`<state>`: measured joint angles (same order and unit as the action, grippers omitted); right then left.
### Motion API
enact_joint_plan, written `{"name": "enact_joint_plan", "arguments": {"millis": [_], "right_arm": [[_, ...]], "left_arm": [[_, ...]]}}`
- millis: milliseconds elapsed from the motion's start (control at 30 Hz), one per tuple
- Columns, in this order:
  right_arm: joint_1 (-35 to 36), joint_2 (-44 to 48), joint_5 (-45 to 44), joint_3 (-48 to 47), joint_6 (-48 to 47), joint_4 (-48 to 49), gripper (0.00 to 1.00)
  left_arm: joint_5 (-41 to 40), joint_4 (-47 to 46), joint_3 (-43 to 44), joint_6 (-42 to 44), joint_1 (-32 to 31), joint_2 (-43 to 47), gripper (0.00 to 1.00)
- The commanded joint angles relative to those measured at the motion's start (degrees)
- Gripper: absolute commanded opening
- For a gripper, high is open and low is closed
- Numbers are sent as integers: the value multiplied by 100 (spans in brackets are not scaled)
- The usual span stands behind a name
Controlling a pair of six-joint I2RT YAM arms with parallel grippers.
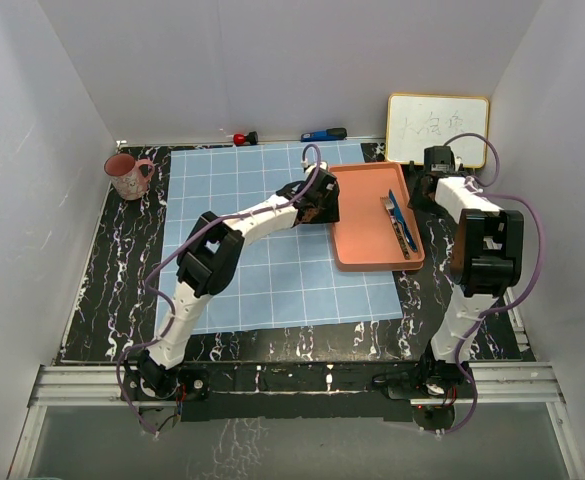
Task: Set the dinner table for one person
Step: Pick up the plate from the napkin.
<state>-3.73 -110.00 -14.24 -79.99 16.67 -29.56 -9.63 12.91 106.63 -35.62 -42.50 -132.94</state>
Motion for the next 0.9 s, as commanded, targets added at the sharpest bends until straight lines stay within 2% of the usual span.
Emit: {"name": "enact_joint_plan", "arguments": {"millis": [0,333,633,733,867], "right_arm": [[-73,-4,267,58,-94,389,49],[-94,358,674,246,-92,566,48],[-99,809,1018,259,-109,566,50],[-100,846,1081,317,-110,592,50],[-93,755,1248,392,-168,641,50]], "left_arm": [[-102,83,245,-25,-56,-63,52],[-46,99,370,-31,-101,-211,55],[16,110,415,-26,-100,-308,53],[31,117,430,-22,-101,-344,46],[66,86,431,-18,-102,-388,30]]}}
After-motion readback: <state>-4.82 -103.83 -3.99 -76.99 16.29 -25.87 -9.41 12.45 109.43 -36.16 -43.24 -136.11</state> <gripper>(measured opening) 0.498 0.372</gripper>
